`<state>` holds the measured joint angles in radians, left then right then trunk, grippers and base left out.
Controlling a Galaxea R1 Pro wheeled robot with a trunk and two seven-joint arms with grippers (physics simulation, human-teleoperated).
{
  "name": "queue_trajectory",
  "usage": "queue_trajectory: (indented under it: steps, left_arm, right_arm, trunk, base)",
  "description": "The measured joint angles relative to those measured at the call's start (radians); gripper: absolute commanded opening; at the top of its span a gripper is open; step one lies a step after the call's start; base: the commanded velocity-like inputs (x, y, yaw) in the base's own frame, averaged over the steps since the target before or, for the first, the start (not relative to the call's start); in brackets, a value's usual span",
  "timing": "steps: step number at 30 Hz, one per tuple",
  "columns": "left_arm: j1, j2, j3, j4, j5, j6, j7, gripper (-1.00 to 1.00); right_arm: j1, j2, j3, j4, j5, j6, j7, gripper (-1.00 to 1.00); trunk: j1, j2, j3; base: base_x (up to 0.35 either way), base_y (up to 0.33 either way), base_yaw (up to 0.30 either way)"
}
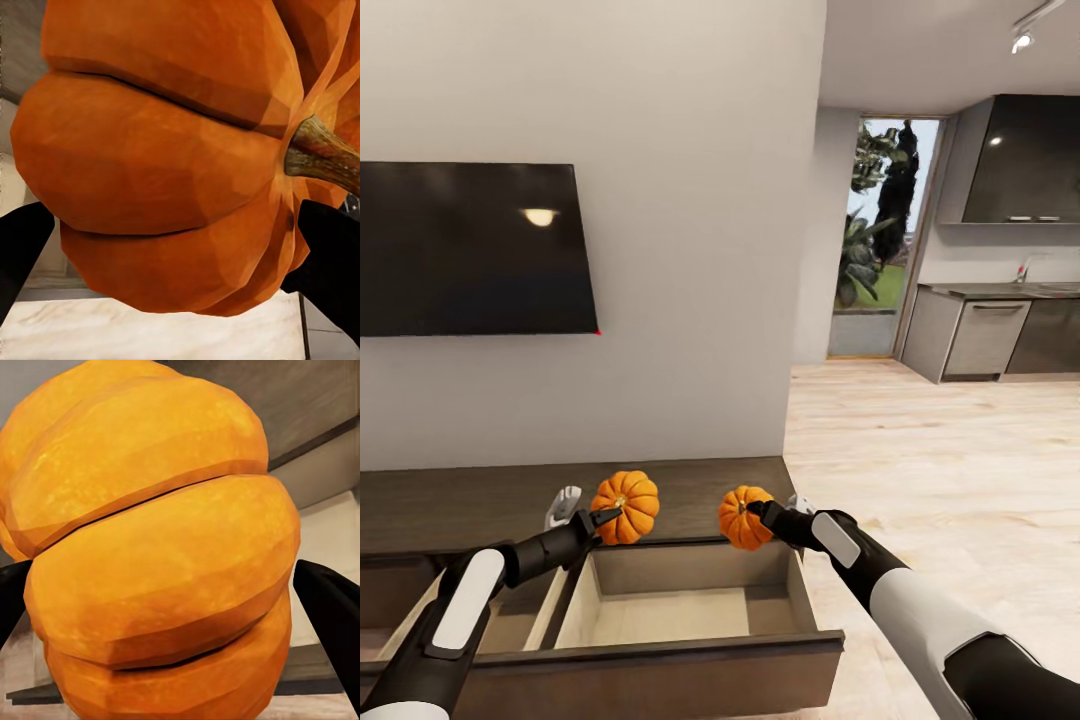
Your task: Place each of the two pumpkins and all three candles from the living room inside a cabinet in the living room (use any cabinet), then make sure every cabinet is closed, and position the cauldron so it is next to a table in the living room.
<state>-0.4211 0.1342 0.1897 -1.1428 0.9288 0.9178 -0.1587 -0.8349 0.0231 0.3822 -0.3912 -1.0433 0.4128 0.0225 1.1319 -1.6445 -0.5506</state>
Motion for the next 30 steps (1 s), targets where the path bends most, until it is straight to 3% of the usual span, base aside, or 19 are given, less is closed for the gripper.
queue_trajectory:
  steps: [4, 9, 19, 25, 30]
  left_arm:
    - [-0.001, -0.003, 0.001, 0.007, -0.013, -0.008, 0.095, -1.0]
    - [-0.001, -0.017, 0.002, 0.014, 0.0, -0.066, 0.201, -1.0]
    - [-0.007, -0.021, 0.001, 0.03, 0.0, -0.078, 0.218, -1.0]
    - [-0.008, -0.068, -0.003, 0.026, -0.011, -0.076, 0.22, -1.0]
    - [-0.008, -0.072, -0.004, 0.027, -0.015, -0.077, 0.22, -1.0]
  right_arm:
    - [0.0, 0.009, 0.001, 0.003, 0.0, -0.011, -0.01, -1.0]
    - [0.0, 0.031, 0.001, 0.004, 0.007, -0.013, -0.065, -1.0]
    - [0.0, 0.037, 0.0, 0.003, 0.009, -0.014, -0.081, -1.0]
    - [0.0, 0.054, 0.009, 0.01, 0.007, -0.02, -0.094, -1.0]
    - [0.0, 0.068, 0.029, 0.011, 0.01, -0.021, -0.1, -1.0]
  trunk:
    - [0.0, 0.0, 0.0]
    - [0.0, 0.0, 0.0]
    - [0.0, 0.0, 0.0]
    - [0.0, 0.0, 0.0]
    - [0.0, 0.0, 0.0]
  base:
    - [0.0, 0.0, 0.0]
    - [0.0, 0.0, 0.0]
    - [0.0, 0.0, 0.0]
    - [0.0, 0.0, 0.0]
    - [0.0, 0.0, 0.0]
